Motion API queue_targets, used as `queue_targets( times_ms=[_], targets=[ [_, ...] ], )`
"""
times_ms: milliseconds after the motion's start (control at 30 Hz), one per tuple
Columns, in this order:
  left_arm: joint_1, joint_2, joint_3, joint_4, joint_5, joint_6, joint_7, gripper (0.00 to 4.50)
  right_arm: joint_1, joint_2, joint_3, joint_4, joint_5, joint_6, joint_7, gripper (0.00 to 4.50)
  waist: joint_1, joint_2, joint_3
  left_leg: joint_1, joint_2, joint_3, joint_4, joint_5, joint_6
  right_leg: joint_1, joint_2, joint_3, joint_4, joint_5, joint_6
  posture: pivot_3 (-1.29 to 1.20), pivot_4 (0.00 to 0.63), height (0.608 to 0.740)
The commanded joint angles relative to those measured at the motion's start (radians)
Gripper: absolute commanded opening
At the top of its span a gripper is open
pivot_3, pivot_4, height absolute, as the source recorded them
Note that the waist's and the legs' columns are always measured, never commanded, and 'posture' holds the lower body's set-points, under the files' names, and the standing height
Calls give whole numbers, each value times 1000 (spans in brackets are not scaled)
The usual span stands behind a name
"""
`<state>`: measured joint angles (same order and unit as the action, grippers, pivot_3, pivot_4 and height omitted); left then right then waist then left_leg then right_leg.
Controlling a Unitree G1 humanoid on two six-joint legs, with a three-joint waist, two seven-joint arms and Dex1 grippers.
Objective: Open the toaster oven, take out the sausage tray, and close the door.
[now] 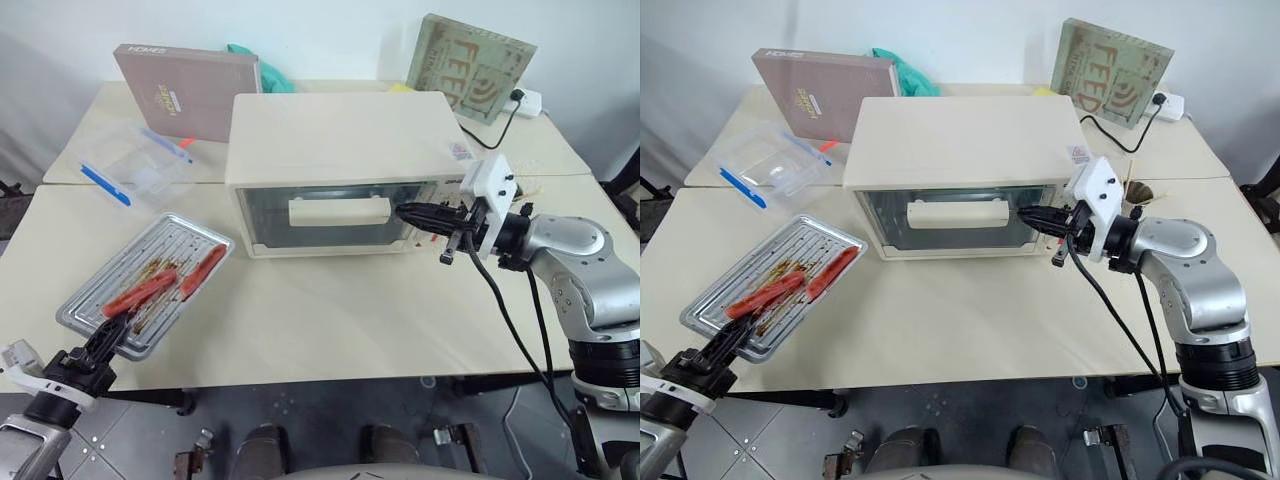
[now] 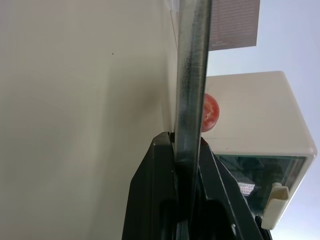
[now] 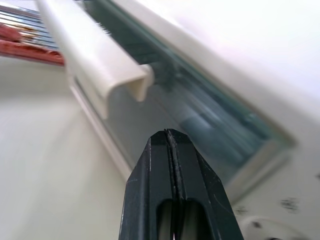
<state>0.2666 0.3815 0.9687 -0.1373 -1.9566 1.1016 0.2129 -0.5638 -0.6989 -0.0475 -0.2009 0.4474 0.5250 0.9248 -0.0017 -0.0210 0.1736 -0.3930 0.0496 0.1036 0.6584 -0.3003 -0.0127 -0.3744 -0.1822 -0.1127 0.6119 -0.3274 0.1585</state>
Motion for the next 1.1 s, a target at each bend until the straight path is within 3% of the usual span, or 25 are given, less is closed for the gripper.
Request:
queue_targets(
  times_ms=[33, 333, 533, 667, 933, 1100],
  targets=[
    [20, 51, 42, 23, -16, 44, -54, 0, 6, -36, -20, -62, 35, 19, 31, 26, 1, 0, 0, 0, 0, 0, 0, 0, 0, 0, 0, 0, 0, 0, 0, 0, 150, 740],
    [70, 223, -18, 154, -16, 206, -224, 0, 62, -123, -31, -147, 127, 118, 129, 26, 1, 0, 0, -1, 0, 0, -1, -1, 0, -1, 0, 0, -1, 0, 0, 0, 150, 740],
    [94, 463, -215, 203, -16, 337, -411, 0, 165, -189, -32, -180, 133, 94, 198, 26, 0, 0, 1, -1, 1, 0, -1, -2, -1, -2, 0, 0, -1, 0, 0, 0, 150, 740],
    [34, 593, -368, 207, -16, 361, -517, 0, 180, -190, -36, -188, 126, 82, 192, 26, 12, 6, 4, 0, 0, 1, -1, -2, -1, -3, 0, 2, -1, 0, 0, 0, 150, 740],
    [-132, 687, -642, 210, -16, 353, -540, 0, 234, -201, -79, -238, 141, 96, 162, 26, 47, 6, 4, -3, 0, 1, 0, -2, -1, -3, -1, 1, -4, 0, 0, 0, 150, 740],
    [-146, 711, -656, 246, -16, 340, -565, 0, 262, -212, -114, -273, 163, 119, 140, 26, 31, 6, 4, -3, 0, 1, 0, -2, -1, -4, 0, 1, -1, 0, 0, 0, 150, 740]
  ],
)
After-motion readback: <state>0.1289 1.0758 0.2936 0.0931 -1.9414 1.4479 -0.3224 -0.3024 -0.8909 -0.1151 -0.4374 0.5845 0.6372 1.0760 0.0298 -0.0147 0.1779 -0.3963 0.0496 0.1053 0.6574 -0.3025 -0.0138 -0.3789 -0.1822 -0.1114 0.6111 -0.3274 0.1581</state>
